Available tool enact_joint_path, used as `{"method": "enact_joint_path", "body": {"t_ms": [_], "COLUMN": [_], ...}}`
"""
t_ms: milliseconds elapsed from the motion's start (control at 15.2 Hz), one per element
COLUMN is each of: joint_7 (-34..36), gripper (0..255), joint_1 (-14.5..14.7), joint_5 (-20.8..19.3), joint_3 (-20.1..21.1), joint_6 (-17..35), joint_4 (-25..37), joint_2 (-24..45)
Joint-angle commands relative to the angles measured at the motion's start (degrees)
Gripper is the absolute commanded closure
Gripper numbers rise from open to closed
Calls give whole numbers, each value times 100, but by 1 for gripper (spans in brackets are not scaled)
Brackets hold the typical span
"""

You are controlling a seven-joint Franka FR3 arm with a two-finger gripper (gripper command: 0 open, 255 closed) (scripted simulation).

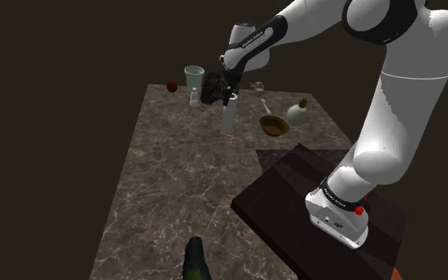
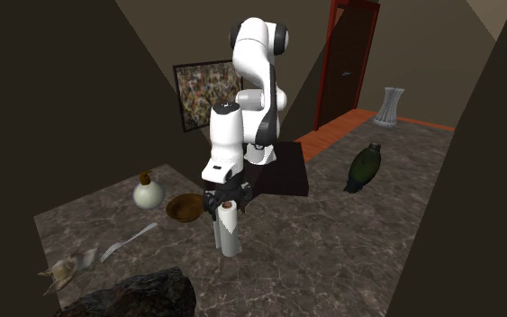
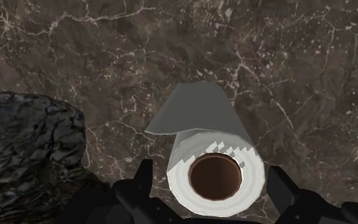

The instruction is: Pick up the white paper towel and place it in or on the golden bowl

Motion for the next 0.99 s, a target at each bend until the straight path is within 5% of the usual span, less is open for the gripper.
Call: {"method": "enact_joint_path", "body": {"t_ms": [0,66,924], "joint_7": [0,0,33], "gripper": [0,255,255], "joint_1": [0,0,17], "joint_5": [0,0,-52], "joint_3": [0,0,-23], "joint_6": [0,0,-261], "joint_4": [0,0,62], "joint_2": [0,0,-203]}}
